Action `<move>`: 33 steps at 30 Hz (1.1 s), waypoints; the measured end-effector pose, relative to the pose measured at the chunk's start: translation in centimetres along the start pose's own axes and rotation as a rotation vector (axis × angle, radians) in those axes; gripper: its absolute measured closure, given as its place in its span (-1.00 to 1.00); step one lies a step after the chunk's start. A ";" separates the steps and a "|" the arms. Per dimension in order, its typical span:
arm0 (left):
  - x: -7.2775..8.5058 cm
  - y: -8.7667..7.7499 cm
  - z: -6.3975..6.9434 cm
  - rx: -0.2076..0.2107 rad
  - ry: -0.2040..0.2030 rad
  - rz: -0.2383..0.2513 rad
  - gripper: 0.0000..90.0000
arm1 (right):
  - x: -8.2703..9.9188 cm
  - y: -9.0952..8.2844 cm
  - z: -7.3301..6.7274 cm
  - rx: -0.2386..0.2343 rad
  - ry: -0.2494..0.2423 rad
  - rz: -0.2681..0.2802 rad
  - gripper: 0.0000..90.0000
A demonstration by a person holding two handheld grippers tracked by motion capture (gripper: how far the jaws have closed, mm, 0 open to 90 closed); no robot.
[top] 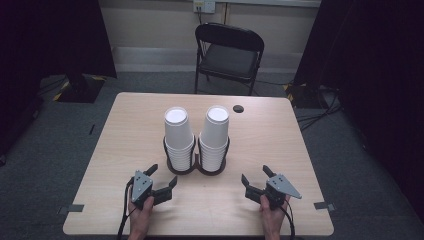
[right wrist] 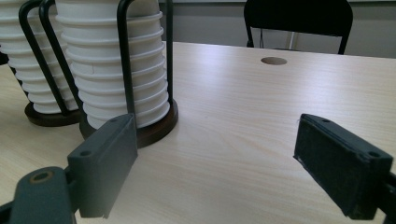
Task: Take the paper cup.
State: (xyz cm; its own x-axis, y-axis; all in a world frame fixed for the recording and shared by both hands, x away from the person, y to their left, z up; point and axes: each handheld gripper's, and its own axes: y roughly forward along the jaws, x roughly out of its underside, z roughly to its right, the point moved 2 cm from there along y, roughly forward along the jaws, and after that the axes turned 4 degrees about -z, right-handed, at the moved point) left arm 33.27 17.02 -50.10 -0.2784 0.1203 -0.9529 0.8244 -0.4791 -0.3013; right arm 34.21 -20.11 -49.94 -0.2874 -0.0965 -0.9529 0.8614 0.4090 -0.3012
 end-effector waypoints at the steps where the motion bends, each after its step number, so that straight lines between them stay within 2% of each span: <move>1: 0.0 0.0 0.0 0.000 0.000 0.000 -0.62 | 0.0 0.0 0.0 0.000 0.000 0.000 -0.71; 4: 0.0 0.1 -0.2 0.009 -0.015 -0.021 -0.62 | 0.0 -0.2 0.0 0.001 0.010 0.010 -0.71; 7: -0.1 0.2 -0.3 0.023 -0.021 -0.034 -0.62 | 0.1 -0.2 -0.1 -0.005 -0.002 0.007 -0.71; 9: -0.2 0.2 -0.3 0.045 -0.027 -0.032 -0.63 | 0.1 -0.2 -0.2 -0.006 -0.010 0.004 -0.71; 11: -0.4 0.1 -0.3 0.049 -0.025 -0.035 -0.64 | 0.0 -0.2 -0.3 -0.003 -0.013 -0.003 -0.71; 14: -0.9 -0.1 -0.1 0.072 -0.036 -0.018 -0.65 | 0.1 -0.2 -0.3 0.008 -0.017 -0.004 -0.71; 18: -2.1 -0.7 0.7 0.094 0.005 -0.019 -0.65 | 0.1 -0.2 -0.3 0.009 -0.011 -0.005 -0.71; 20: -2.7 -1.1 1.0 0.099 0.013 -0.014 -0.64 | 0.1 -0.2 -0.2 0.010 -0.005 -0.007 -0.71; 23: -3.3 -1.2 1.4 0.129 0.018 -0.006 -0.62 | 0.1 -0.2 -0.2 0.007 0.000 -0.012 -0.71; 28: -4.3 -0.6 2.2 0.180 -0.003 -0.003 -0.57 | 0.0 -0.1 -0.1 0.004 0.001 -0.017 -0.71; 30: -4.8 -0.5 2.6 0.199 0.001 -0.006 -0.56 | 0.0 -0.1 -0.1 0.005 0.002 -0.018 -0.71; 32: -5.2 -0.5 2.9 0.201 0.015 -0.009 -0.53 | 0.0 -0.1 -0.1 0.006 0.002 -0.019 -0.70; 33: -5.7 -0.5 3.2 0.210 0.037 -0.011 -0.53 | 0.0 -0.1 -0.1 0.007 0.004 -0.022 -0.70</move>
State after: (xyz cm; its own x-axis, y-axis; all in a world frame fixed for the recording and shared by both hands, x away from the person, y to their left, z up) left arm 32.86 13.73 -44.45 -0.2652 0.1570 -0.9513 0.6996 -0.6476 -0.3019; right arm 34.08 -20.04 -49.94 -0.3080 -0.1023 -0.9459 0.8575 0.4009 -0.3226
